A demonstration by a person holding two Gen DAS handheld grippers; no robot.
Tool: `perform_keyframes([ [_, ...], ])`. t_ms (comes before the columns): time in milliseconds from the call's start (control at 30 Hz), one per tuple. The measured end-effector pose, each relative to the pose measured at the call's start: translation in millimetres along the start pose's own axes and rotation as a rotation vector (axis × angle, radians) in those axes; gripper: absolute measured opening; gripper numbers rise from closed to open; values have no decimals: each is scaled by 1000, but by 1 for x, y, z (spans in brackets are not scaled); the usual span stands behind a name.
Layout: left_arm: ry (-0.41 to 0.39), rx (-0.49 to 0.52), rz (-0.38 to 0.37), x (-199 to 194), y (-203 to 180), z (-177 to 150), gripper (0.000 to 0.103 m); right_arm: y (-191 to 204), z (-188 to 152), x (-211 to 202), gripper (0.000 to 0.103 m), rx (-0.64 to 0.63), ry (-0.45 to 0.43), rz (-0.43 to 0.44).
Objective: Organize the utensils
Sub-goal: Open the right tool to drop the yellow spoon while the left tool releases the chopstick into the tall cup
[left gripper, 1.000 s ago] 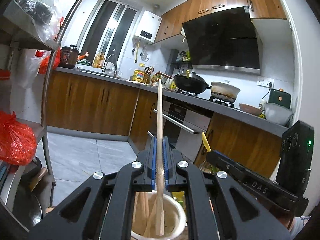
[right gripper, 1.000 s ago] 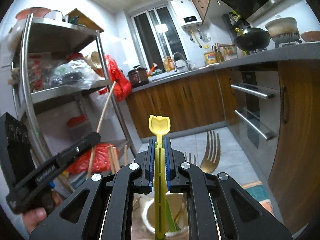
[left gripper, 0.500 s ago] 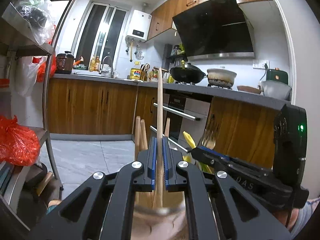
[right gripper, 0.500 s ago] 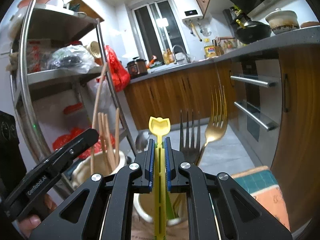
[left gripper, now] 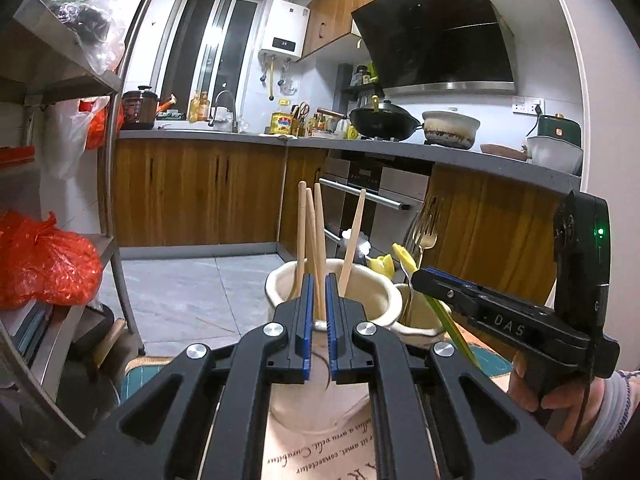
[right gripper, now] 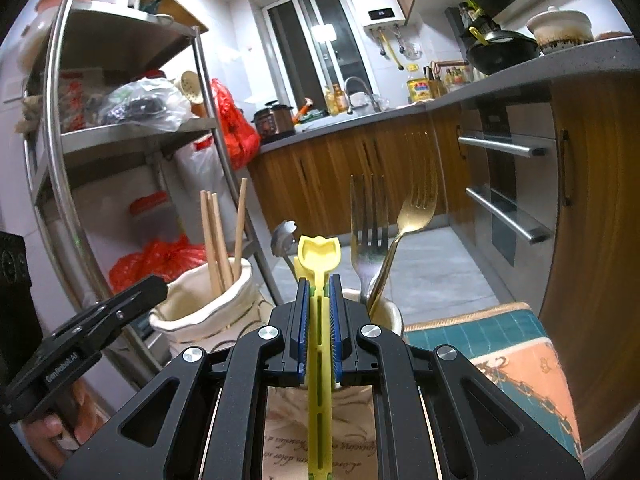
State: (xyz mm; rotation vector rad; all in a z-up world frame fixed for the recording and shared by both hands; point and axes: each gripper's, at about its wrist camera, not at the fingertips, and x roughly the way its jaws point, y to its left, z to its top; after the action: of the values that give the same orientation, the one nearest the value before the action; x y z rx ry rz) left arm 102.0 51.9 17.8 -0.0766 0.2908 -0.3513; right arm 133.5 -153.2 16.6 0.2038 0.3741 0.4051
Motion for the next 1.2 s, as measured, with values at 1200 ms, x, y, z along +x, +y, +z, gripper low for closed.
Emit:
perform_keyframes([
  [1200,14,-24,-17,-24,-2,-4,6,6,2,-1,10,-100,-87,-20],
])
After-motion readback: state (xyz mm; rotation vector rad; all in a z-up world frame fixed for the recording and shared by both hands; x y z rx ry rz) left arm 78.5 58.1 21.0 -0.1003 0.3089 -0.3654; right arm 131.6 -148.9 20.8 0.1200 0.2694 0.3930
